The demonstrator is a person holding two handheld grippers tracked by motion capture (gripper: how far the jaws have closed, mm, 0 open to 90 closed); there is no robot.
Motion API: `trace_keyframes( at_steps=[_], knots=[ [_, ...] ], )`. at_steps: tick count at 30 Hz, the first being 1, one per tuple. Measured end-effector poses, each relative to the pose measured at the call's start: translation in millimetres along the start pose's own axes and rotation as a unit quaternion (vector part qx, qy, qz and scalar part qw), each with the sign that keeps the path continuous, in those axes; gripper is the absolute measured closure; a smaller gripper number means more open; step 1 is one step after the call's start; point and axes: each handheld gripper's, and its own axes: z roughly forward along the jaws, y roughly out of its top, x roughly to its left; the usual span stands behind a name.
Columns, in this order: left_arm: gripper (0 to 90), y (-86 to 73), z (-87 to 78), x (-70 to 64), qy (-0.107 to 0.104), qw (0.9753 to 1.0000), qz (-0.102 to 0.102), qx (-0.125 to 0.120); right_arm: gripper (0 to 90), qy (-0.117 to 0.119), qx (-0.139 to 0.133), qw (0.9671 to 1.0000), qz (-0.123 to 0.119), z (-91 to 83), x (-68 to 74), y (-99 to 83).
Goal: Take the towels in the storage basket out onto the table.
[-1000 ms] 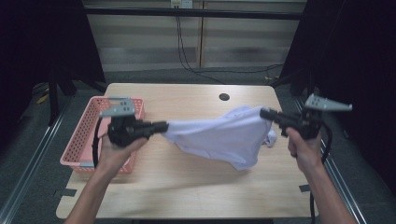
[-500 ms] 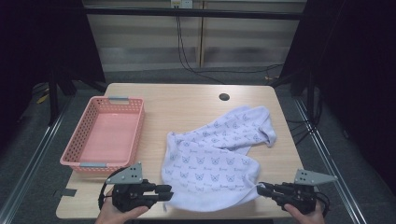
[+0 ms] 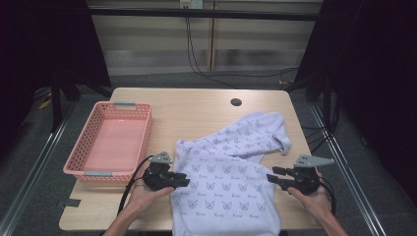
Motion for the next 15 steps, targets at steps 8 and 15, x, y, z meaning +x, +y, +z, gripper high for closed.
trace_keyframes(
  at_steps=[8, 15],
  knots=[
    [85.4, -9.7, 6.6, 1.8, 0.018, 0.999, 0.027, 0.031, 72.2, 0.013, 0.047, 0.9986, -0.02, 45.8, -4.6, 8.8],
    [88.6, -31.6, -8.4, -23.8, -0.03, 0.997, 0.039, 0.059, 90.0, 0.052, 0.061, 0.9965, -0.025, 28.5, 17.3, -1.2]
  ],
)
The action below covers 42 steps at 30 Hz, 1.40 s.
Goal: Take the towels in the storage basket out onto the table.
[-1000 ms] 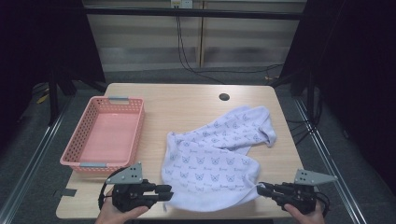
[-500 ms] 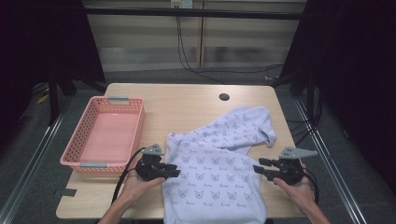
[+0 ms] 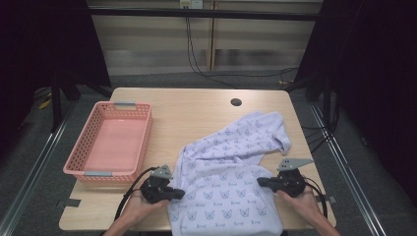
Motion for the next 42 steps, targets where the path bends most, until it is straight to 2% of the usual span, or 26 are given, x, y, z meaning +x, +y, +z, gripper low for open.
trace_keyframes(
  at_steps=[1, 2, 4, 5, 6, 7, 8, 10, 11, 14, 15, 17, 19, 21, 23, 25, 26, 27, 29, 30, 31, 33, 34, 36, 40, 42],
  knots=[
    [88.5, -3.1, -2.3, -5.0, -0.002, 1.0, 0.004, 0.008, 90.0, 0.005, 0.004, 1.0, 0.005, -5.5, 6.5, -5.3],
    [88.5, -7.8, -3.5, -11.5, -0.01, 0.9999, 0.002, 0.005, 90.0, 0.012, 0.008, 0.9999, 0.005, -10.6, 11.6, -10.3],
    [88.1, -12.3, -5.0, -19.9, -0.021, 0.9997, 0.008, 0.013, 90.0, 0.011, 0.018, 0.9997, 0.008, -19.1, 20.8, -20.5],
    [87.4, -13.5, -6.4, -23.6, -0.026, 0.9996, 0.009, 0.007, 90.0, 0.01, 0.019, 0.9997, 0.01, -23.0, 23.5, -24.6],
    [85.5, -12.4, -9.4, -23.8, -0.03, 0.9995, 0.002, -0.008, 89.1, 0.005, 0.013, 0.9998, 0.011, -26.7, 24.7, -26.5],
    [81.3, -10.2, -11.6, -22.9, -0.031, 0.9993, -0.004, -0.023, 83.8, -0.002, -0.004, 0.9999, 0.011, -30.1, 22.4, -25.2],
    [80.5, -7.6, -13.0, -21.4, -0.029, 0.9991, -0.001, -0.031, 80.3, -0.003, -0.019, 0.9997, 0.015, -31.6, 18.6, -22.1],
    [78.8, 1.6, -14.4, -13.7, -0.015, 0.9988, -0.005, -0.045, 75.3, -0.006, -0.033, 0.9993, 0.018, -30.2, 11.4, -15.6],
    [78.8, 6.2, -13.4, -9.3, -0.008, 0.9987, -0.004, -0.05, 74.5, -0.019, -0.036, 0.9991, 0.012, -25.7, 4.8, -8.0],
    [78.8, 19.4, -5.3, 6.6, 0.005, 0.9983, -0.013, -0.056, 72.8, -0.024, -0.045, 0.9986, 0.016, -12.2, -9.0, 5.4],
    [79.1, 24.6, -2.1, 12.7, 0.017, 0.9984, -0.008, -0.054, 72.4, -0.028, -0.04, 0.9987, 0.016, -6.2, -13.3, 10.4],
    [79.3, 34.3, 4.9, 26.3, 0.018, 0.9982, -0.019, -0.054, 68.8, -0.033, -0.034, 0.9987, 0.02, 6.6, -21.8, 19.3],
    [79.0, 37.7, 11.2, 33.1, 0.026, 0.998, -0.024, -0.052, 65.6, -0.047, -0.021, 0.9985, 0.018, 21.2, -28.9, 27.0],
    [77.8, 38.6, 17.2, 37.8, 0.038, 0.9984, -0.019, -0.037, 62.4, -0.051, -0.014, 0.9982, 0.027, 31.4, -35.2, 29.9],
    [76.9, 36.5, 19.3, 41.8, 0.038, 0.9985, -0.024, -0.032, 61.5, -0.058, -0.003, 0.9977, 0.033, 41.5, -40.8, 31.0],
    [76.5, 34.7, 18.6, 40.7, 0.036, 0.9985, -0.023, -0.034, 59.0, -0.077, 0.013, 0.9966, 0.026, 48.8, -44.4, 29.5],
    [76.5, 32.7, 17.6, 39.8, 0.038, 0.9984, -0.022, -0.035, 58.5, -0.08, 0.012, 0.9965, 0.019, 50.2, -45.1, 28.0],
    [77.0, 31.4, 17.6, 39.3, 0.037, 0.9984, -0.022, -0.037, 58.5, -0.08, 0.011, 0.9966, 0.02, 50.0, -44.5, 27.4],
    [82.4, 28.3, 14.4, 37.2, 0.039, 0.9988, -0.011, -0.028, 61.5, -0.096, 0.018, 0.9952, 0.0, 49.3, -37.7, 25.5],
    [83.3, 25.8, 13.1, 36.3, 0.033, 0.9989, -0.014, -0.029, 70.2, -0.1, 0.025, 0.9947, -0.007, 48.1, -33.3, 24.8],
    [84.4, 23.0, 11.0, 34.3, 0.033, 0.999, -0.014, -0.026, 81.9, -0.092, 0.032, 0.9952, -0.008, 45.3, -30.9, 23.8],
    [86.4, 16.1, 7.4, 29.1, 0.025, 0.9993, -0.009, -0.024, 86.0, -0.087, 0.032, 0.9957, 0.0, 38.9, -27.3, 17.2],
    [87.2, 11.4, 4.9, 25.8, 0.013, 0.9996, -0.011, -0.021, 86.5, -0.084, 0.037, 0.9958, -0.002, 34.9, -25.7, 14.8],
    [88.3, 5.8, 2.3, 19.4, 0.004, 0.9998, -0.011, -0.017, 86.8, -0.082, 0.042, 0.9957, 0.004, 25.9, -22.3, 7.6],
    [88.7, -2.5, 0.7, -0.8, -0.018, 0.9998, 0.012, 0.0, 87.1, -0.082, 0.049, 0.9952, 0.019, 6.8, -18.5, -7.6],
    [88.7, -5.0, 2.9, -10.2, -0.042, 0.999, 0.015, 0.006, 87.2, -0.086, 0.053, 0.9946, 0.023, -3.1, -16.0, -15.6]
  ],
)
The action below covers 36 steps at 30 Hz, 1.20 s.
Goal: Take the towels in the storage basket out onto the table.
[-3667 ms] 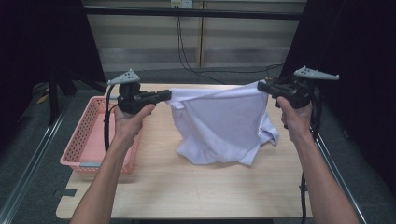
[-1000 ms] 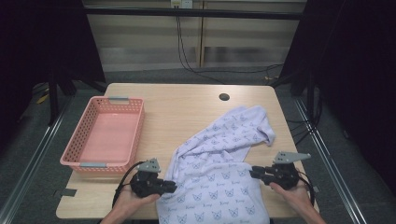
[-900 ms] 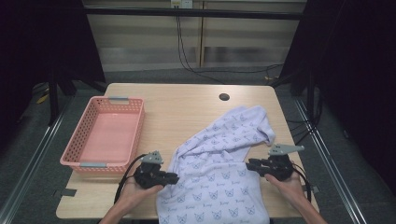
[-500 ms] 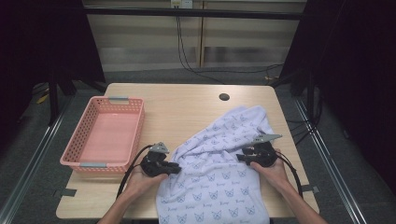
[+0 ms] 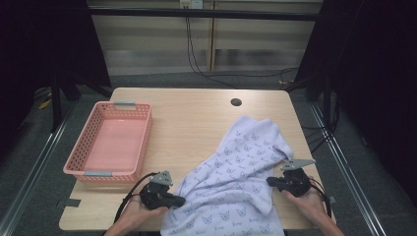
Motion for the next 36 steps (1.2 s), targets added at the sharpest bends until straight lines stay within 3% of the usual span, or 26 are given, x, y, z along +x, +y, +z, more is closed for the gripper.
trace_keyframes(
  at_steps=[3, 5, 6, 8, 10, 13, 14, 15, 17, 18, 19, 20, 21, 23, 25, 26, 28, 31, 33, 34, 35, 36],
  knots=[
    [88.6, -0.2, 6.1, -15.8, -0.024, 0.9995, 0.014, 0.016, 87.1, -0.008, 0.002, 0.9999, 0.009, -8.2, -2.6, -7.7],
    [88.5, 0.2, 8.8, -23.5, -0.029, 0.999, 0.025, 0.023, 87.1, -0.005, 0.002, 0.9999, 0.011, -9.3, -3.3, -9.0],
    [84.4, 2.7, 10.2, -27.1, -0.037, 0.9985, 0.033, 0.025, 86.5, -0.004, 0.0, 1.0, 0.009, -10.4, -3.5, -10.4],
    [81.6, 6.2, 9.8, -25.4, -0.035, 0.9989, 0.027, 0.016, 85.5, -0.004, 0.002, 0.9999, 0.01, -10.3, -2.8, -10.0],
    [77.4, 23.0, 5.1, -11.5, -0.025, 0.999, 0.015, -0.033, 78.4, 0.0, -0.009, 0.9999, 0.012, -9.0, -5.1, -7.7],
    [74.4, 36.6, 5.2, 0.3, -0.008, 0.9985, 0.007, -0.054, 76.6, 0.001, -0.02, 0.9997, 0.012, -9.9, -7.4, -6.0],
    [73.1, 50.5, 11.7, 12.1, 0.01, 0.9979, -0.001, -0.064, 73.6, 0.0, -0.029, 0.9994, 0.018, -11.1, -8.6, -4.1],
    [71.3, 50.5, 11.7, 12.1, 0.01, 0.9979, -0.001, -0.064, 71.8, 0.0, -0.033, 0.9993, 0.016, -11.3, -9.8, -3.1],
    [69.2, 63.5, 22.4, 24.7, 0.025, 0.9972, -0.009, -0.069, 69.5, 0.0, -0.036, 0.9992, 0.018, -11.2, -10.7, -2.1],
    [66.0, 75.5, 33.8, 36.1, 0.038, 0.9974, -0.008, -0.06, 65.6, -0.002, -0.038, 0.999, 0.024, -9.4, -13.1, -0.5],
    [64.0, 75.5, 33.8, 36.1, 0.038, 0.9974, -0.008, -0.06, 65.6, -0.002, -0.038, 0.999, 0.024, -9.4, -13.1, -0.5],
    [62.5, 87.8, 45.3, 46.5, 0.055, 0.9969, -0.009, -0.055, 61.8, -0.007, -0.038, 0.9989, 0.024, -6.6, -15.2, 0.8],
    [62.2, 87.8, 45.3, 46.5, 0.055, 0.9969, -0.009, -0.055, 61.8, -0.007, -0.038, 0.9989, 0.024, -6.6, -15.2, 0.8],
    [59.7, 104.4, 59.7, 57.0, 0.048, 0.9965, -0.012, -0.068, 59.1, -0.013, -0.035, 0.9989, 0.026, -4.0, -16.9, 1.9],
    [59.4, 108.9, 65.2, 57.8, 0.055, 0.9964, -0.008, -0.063, 58.2, -0.016, -0.035, 0.9989, 0.026, -3.8, -17.3, 2.1],
    [60.1, 114.8, 75.6, 59.4, 0.064, 0.9969, -0.006, -0.045, 57.6, -0.016, -0.034, 0.999, 0.026, -3.6, -17.1, 2.4],
    [65.8, 115.3, 82.5, 60.4, 0.068, 0.997, 0.0, -0.038, 57.2, -0.014, -0.038, 0.9989, 0.022, -2.8, -17.3, 2.8],
    [84.1, 115.0, 81.6, 59.6, 0.065, 0.9971, 0.001, -0.04, 57.1, -0.013, -0.037, 0.9991, 0.018, -1.2, -16.1, 3.4],
    [86.1, 114.3, 77.8, 57.6, 0.077, 0.9965, 0.012, -0.028, 57.2, -0.008, -0.033, 0.9994, 0.011, 1.4, -15.3, 3.4],
    [86.4, 110.4, 71.2, 58.1, 0.098, 0.9948, 0.001, -0.027, 57.4, -0.008, -0.029, 0.9995, 0.007, 4.4, -13.9, 4.0],
    [86.4, 110.4, 71.2, 58.1, 0.098, 0.9948, 0.001, -0.027, 57.4, -0.008, -0.029, 0.9995, 0.007, 4.4, -13.9, 4.0],
    [86.4, 102.0, 63.0, 61.2, 0.098, 0.9945, -0.013, -0.033, 58.2, -0.008, -0.025, 0.9997, 0.002, 7.8, -12.4, 5.4]
  ],
)
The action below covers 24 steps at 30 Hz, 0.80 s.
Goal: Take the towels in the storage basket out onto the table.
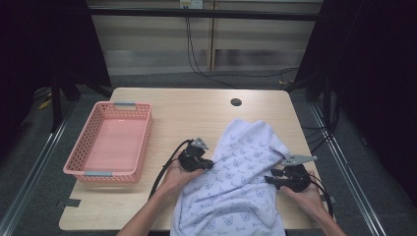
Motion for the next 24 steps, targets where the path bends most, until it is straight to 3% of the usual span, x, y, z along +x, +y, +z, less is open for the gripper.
trace_keyframes(
  at_steps=[1, 2, 4, 6, 9, 10, 13, 14, 15, 16, 17, 19, 20, 24],
  knots=[
    [86.4, 0.0, 0.0, 0.0, 0.0, 1.0, 0.0, 0.0, 58.2, 0.0, 0.0, 1.0, 0.0, 0.0, 0.0, 0.0],
    [86.4, -10.9, -10.1, 3.7, -0.001, 1.0, -0.008, -0.005, 63.4, -0.001, 0.002, 1.0, -0.006, 3.0, 2.8, 2.4],
    [86.4, -16.3, -15.5, 5.1, 0.0, 0.9999, -0.01, -0.006, 73.6, -0.005, 0.005, 0.9999, -0.011, 5.9, 5.9, 5.3],
    [86.4, -29.6, -33.1, 5.8, 0.016, 0.9998, -0.013, 0.005, 81.5, -0.003, 0.007, 0.9998, -0.018, 7.3, 7.4, 7.0],
    [86.3, -41.9, -45.3, 4.9, 0.016, 0.9997, -0.015, 0.006, 86.7, 0.006, 0.012, 0.9997, -0.018, 5.0, 10.5, 5.2],
    [86.3, -56.3, -56.0, 2.7, 0.008, 0.9994, -0.035, -0.004, 87.1, 0.01, 0.013, 0.9997, -0.019, 3.6, 12.2, 3.7],
    [86.3, -67.0, -65.0, -4.5, 0.001, 0.9995, -0.032, -0.003, 87.6, 0.02, 0.017, 0.9993, -0.026, -0.6, 16.1, -0.1],
    [86.3, -75.3, -69.2, -15.2, -0.014, 0.9994, -0.032, 0.0, 87.8, 0.03, 0.021, 0.9988, -0.032, -5.3, 21.6, -4.9],
    [86.3, -75.3, -69.2, -15.2, -0.014, 0.9994, -0.032, 0.0, 87.8, 0.03, 0.021, 0.9988, -0.032, -5.3, 21.6, -4.9],
    [86.2, -80.3, -71.7, -29.4, -0.017, 0.9997, -0.015, 0.007, 87.8, 0.037, 0.028, 0.9983, -0.035, -11.5, 29.1, -10.8],
    [86.2, -82.3, -72.6, -35.3, -0.026, 0.9995, -0.013, 0.014, 87.8, 0.041, 0.033, 0.9979, -0.036, -15.3, 32.7, -14.1],
    [86.1, -84.7, -73.2, -40.7, -0.035, 0.9992, -0.012, 0.016, 87.8, 0.049, 0.036, 0.9974, -0.038, -18.9, 36.1, -17.6],
    [86.1, -89.8, -75.4, -50.9, -0.052, 0.9983, -0.011, 0.023, 87.8, 0.057, 0.045, 0.9966, -0.039, -27.2, 42.4, -24.9],
    [84.4, -98.8, -80.6, -65.5, -0.065, 0.9974, -0.005, 0.03, 84.5, 0.071, 0.063, 0.9942, -0.051, -35.3, 52.5, -29.9]
  ],
)
